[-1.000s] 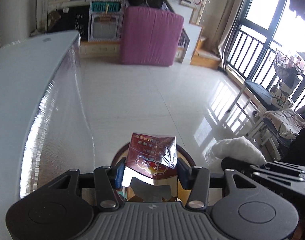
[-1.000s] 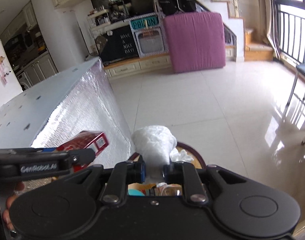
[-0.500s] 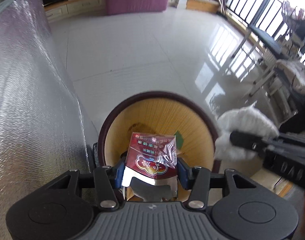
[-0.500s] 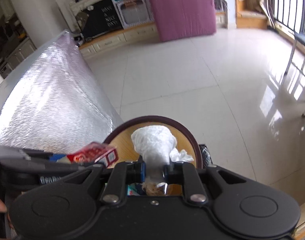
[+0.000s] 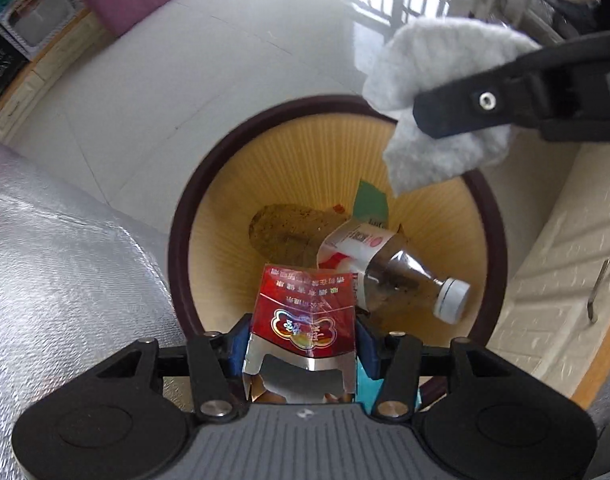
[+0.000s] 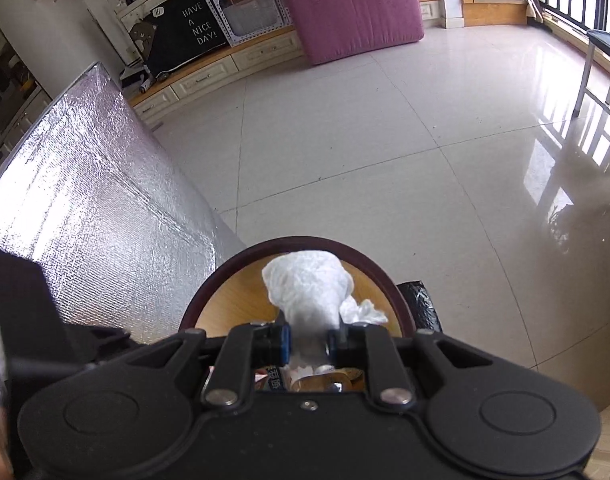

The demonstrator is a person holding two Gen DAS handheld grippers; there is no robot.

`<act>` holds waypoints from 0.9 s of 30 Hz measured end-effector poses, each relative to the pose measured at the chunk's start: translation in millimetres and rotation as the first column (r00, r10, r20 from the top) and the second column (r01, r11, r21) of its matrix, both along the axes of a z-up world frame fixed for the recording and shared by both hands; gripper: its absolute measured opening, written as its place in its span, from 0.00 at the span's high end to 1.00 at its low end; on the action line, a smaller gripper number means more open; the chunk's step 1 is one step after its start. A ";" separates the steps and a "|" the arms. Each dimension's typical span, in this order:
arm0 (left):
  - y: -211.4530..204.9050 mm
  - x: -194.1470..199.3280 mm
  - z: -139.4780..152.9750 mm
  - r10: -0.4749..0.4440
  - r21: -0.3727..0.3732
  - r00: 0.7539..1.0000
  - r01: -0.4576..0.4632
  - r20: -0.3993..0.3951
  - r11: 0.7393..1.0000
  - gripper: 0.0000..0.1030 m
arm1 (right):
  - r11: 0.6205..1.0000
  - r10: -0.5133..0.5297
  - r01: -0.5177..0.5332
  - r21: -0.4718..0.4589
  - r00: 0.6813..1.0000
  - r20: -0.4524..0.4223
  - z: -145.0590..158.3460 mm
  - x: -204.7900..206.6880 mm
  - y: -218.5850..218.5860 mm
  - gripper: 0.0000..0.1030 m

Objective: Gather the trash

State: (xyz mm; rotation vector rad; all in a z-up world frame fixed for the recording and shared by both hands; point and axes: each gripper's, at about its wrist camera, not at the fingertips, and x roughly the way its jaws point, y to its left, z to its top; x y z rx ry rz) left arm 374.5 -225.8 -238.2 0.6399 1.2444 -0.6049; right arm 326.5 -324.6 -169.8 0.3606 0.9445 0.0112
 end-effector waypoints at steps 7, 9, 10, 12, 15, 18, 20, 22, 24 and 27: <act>5.4 3.0 1.0 0.049 -0.029 0.999 -0.049 0.007 0.998 0.12 | 0.999 -0.010 0.010 0.042 1.000 -0.014 -11.3 15.7 -6.0 0.81; 7.4 0.9 2.2 0.069 -0.050 0.998 -0.069 -0.006 0.996 0.12 | 0.998 -0.006 0.007 0.065 1.000 -0.019 -20.2 21.6 -5.6 0.70; 8.1 -1.9 4.2 0.077 -0.055 0.997 -0.077 -0.008 0.996 0.12 | 0.999 -0.006 0.008 0.052 1.000 -0.031 -25.1 24.2 -4.1 0.65; 11.5 -3.6 7.2 0.111 -0.072 0.994 -0.112 -0.024 0.991 0.06 | 1.000 -0.005 0.004 -0.009 0.998 -0.059 -31.5 25.9 0.2 0.46; 16.7 -4.7 10.3 0.151 -0.098 0.987 -0.156 -0.050 0.983 0.00 | 0.999 0.005 -0.009 -0.049 0.996 -0.085 -36.6 21.8 0.5 0.31; 17.1 -9.0 8.1 0.157 -0.081 0.986 -0.161 -0.050 0.984 0.00 | 1.000 -0.006 0.004 -0.029 0.995 -0.098 -38.9 16.2 -6.0 0.20; 16.2 -12.3 6.4 0.156 -0.070 0.987 -0.159 -0.045 0.985 0.00 | 1.000 -0.011 0.008 -0.019 0.994 -0.111 -40.2 13.7 -9.2 0.15; 15.8 -15.8 7.6 0.150 -0.073 0.988 -0.153 -0.047 0.986 0.00 | 1.000 -0.012 0.012 -0.004 0.992 -0.122 -41.2 13.2 -10.8 0.02; 16.2 -18.4 8.1 0.155 -0.083 0.987 -0.159 -0.046 0.984 0.00 | 1.000 -0.009 0.009 -0.002 0.993 -0.116 -41.1 10.5 -11.0 0.00; 18.6 -20.7 9.6 0.173 -0.098 0.984 -0.177 -0.044 0.979 0.00 | 1.000 0.000 0.001 0.001 0.993 -0.118 -40.4 6.4 -11.9 0.00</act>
